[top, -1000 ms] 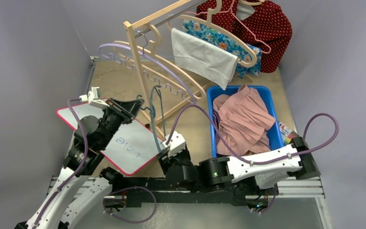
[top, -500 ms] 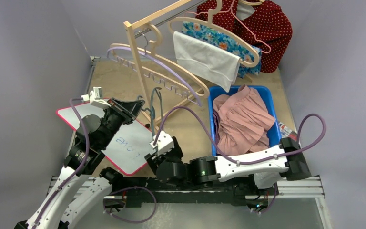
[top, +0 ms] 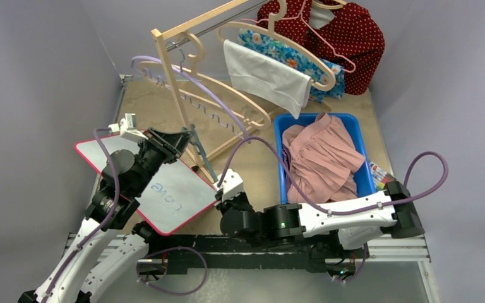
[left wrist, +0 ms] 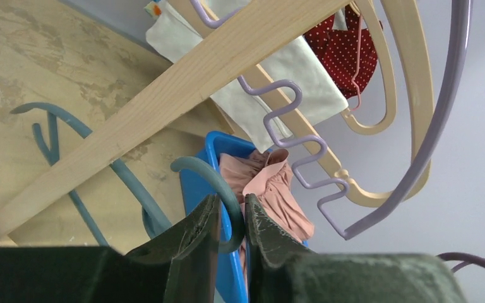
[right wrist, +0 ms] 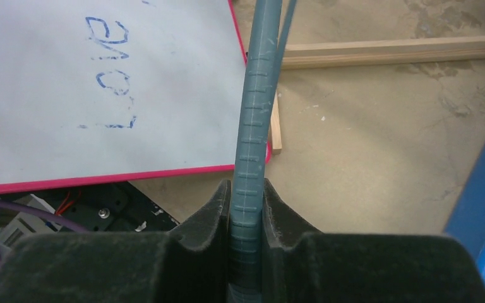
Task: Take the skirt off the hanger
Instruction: Place the hanger at the clothesline.
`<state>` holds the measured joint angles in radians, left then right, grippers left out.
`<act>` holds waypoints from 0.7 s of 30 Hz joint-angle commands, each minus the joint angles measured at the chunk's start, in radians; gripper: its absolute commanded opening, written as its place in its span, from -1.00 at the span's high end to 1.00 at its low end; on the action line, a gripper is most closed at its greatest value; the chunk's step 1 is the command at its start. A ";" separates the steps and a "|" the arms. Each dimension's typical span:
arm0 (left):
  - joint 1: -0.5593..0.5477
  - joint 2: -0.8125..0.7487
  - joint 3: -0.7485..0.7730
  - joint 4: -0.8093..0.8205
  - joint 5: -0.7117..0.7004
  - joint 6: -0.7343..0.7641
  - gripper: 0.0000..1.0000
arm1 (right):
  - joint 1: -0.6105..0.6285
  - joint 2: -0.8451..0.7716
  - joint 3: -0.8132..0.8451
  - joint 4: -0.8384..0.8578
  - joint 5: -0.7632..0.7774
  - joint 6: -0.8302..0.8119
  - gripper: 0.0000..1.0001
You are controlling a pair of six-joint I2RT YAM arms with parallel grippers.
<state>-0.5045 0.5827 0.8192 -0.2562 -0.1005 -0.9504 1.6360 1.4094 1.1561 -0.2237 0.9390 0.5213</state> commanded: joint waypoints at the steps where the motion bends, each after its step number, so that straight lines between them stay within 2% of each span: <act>1: 0.007 -0.005 0.038 0.012 0.008 0.035 0.40 | -0.028 -0.099 -0.050 0.117 -0.020 0.029 1.00; 5: 0.007 -0.015 0.031 0.048 0.042 0.054 -0.37 | -0.042 -0.165 -0.099 0.117 -0.024 0.053 1.00; 7: 0.007 -0.025 0.021 0.080 0.068 0.059 -0.56 | -0.043 -0.192 -0.116 0.094 -0.018 0.076 1.00; 13: 0.007 -0.032 0.029 0.125 0.125 0.086 -0.63 | -0.049 -0.259 -0.178 -0.015 -0.030 0.185 1.00; 21: 0.007 -0.063 0.052 0.092 0.110 0.118 -0.67 | -0.076 -0.308 -0.297 -0.079 -0.074 0.266 1.00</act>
<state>-0.5041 0.5377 0.8223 -0.1967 0.0006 -0.8707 1.5795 1.1355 0.8841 -0.2806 0.8661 0.7170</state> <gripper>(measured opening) 0.828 0.180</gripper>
